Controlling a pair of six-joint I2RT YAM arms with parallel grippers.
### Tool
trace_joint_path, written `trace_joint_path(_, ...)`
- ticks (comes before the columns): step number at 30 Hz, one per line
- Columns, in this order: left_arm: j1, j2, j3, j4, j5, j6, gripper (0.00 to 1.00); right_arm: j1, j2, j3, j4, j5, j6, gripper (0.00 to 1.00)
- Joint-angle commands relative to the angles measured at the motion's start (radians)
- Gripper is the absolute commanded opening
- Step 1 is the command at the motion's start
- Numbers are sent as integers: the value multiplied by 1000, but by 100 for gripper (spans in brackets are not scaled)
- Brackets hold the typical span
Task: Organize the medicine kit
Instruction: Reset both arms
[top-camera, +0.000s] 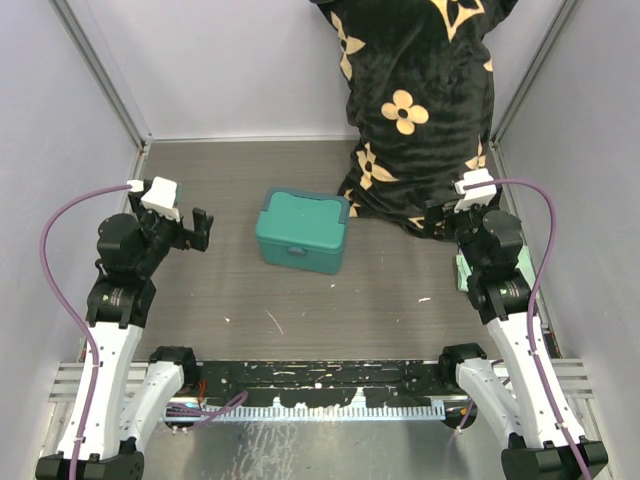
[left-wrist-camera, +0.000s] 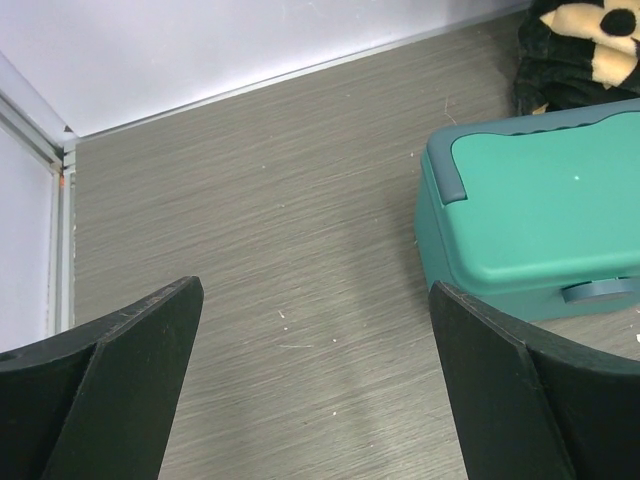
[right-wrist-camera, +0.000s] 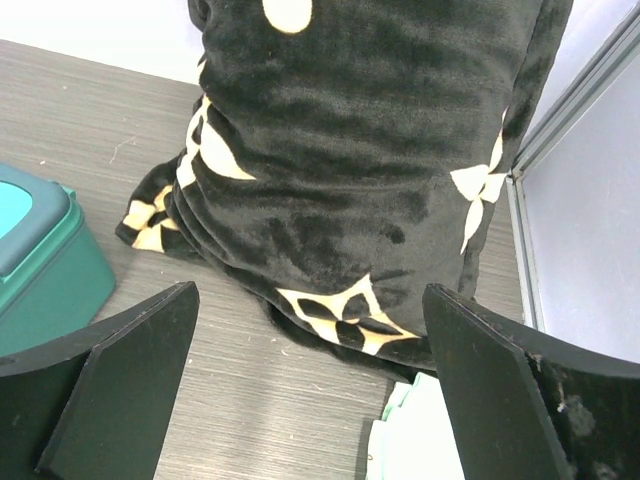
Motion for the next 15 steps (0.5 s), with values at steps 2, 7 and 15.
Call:
trace_joint_path(2,-9,-12,19,33,19,11,98,-12,-25,-6,2,-22,-12,100)
trace_joint_path(7,-9,-48,-20,24,6,-3,98,-26,-39,-7,-22,-46,-19,100)
trace_joint_path(15,-7,-68,-22,-16,4,-7,98,-56,-75,-1,-51,-66,-41,100)
